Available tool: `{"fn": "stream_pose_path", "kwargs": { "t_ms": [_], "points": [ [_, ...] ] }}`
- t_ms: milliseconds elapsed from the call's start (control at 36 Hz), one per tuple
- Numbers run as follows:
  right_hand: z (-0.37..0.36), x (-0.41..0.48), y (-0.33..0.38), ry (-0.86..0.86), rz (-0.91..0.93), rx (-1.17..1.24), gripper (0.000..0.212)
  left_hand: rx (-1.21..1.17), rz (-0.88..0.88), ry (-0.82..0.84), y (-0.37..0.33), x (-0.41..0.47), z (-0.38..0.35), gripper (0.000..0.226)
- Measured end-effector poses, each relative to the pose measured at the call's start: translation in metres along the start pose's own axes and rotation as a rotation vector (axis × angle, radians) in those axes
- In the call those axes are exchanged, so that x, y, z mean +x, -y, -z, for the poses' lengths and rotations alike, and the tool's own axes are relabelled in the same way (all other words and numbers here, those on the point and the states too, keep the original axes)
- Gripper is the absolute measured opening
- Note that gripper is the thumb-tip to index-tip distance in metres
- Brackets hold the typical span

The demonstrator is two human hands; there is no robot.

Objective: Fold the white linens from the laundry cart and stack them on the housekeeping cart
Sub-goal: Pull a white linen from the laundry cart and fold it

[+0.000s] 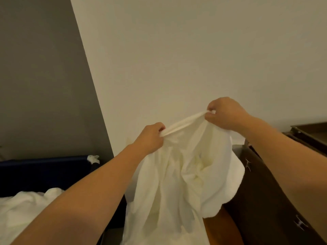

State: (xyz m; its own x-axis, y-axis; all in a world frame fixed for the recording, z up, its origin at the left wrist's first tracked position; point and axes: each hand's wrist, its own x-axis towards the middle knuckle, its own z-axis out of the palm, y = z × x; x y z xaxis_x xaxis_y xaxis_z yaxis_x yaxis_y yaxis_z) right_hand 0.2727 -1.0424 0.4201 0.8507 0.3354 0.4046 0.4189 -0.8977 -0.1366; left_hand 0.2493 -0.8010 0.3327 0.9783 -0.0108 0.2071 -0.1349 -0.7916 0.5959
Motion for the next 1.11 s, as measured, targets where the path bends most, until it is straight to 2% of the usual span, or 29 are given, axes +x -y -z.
{"fn": "stream_pose_path", "kwargs": {
  "t_ms": [194, 361, 472, 611, 694, 806, 889, 1000, 1111],
  "points": [
    [0.026, 0.002, -0.039, -0.043, -0.177, 0.031, 0.023, 0.076, 0.223, -0.048, 0.066, -0.014, 0.005, 0.031],
    [0.023, 0.002, -0.06, -0.032, -0.317, 0.055, 0.022, 0.093, 0.23, -0.092, 0.096, -0.022, 0.016, 0.019],
    [0.0, 0.006, -0.046, 0.089, -0.236, 0.081, 0.016, -0.012, 0.123, -0.082, 0.074, -0.016, 0.021, 0.025],
    [-0.019, 0.002, -0.009, 0.209, -0.147, 0.203, 0.041, -0.103, -0.08, -0.027, 0.021, -0.008, 0.024, 0.017],
    [-0.033, -0.002, 0.018, 0.287, -0.082, 0.26, 0.048, -0.164, -0.115, -0.019, -0.004, -0.003, 0.022, 0.011],
    [-0.056, 0.001, 0.041, 0.324, -0.028, 0.341, 0.041, -0.296, -0.138, -0.065, -0.025, 0.004, 0.031, 0.016],
    [-0.074, 0.002, 0.053, 0.343, -0.009, 0.338, 0.035, -0.251, -0.102, -0.061, -0.018, 0.005, 0.038, 0.014],
    [-0.075, 0.006, 0.049, 0.283, -0.029, 0.33, 0.025, -0.173, 0.016, -0.05, 0.026, -0.011, 0.034, 0.01],
    [-0.078, 0.009, 0.041, 0.316, -0.05, 0.237, 0.029, -0.195, 0.124, -0.047, 0.071, -0.031, 0.007, 0.008]
  ]
}}
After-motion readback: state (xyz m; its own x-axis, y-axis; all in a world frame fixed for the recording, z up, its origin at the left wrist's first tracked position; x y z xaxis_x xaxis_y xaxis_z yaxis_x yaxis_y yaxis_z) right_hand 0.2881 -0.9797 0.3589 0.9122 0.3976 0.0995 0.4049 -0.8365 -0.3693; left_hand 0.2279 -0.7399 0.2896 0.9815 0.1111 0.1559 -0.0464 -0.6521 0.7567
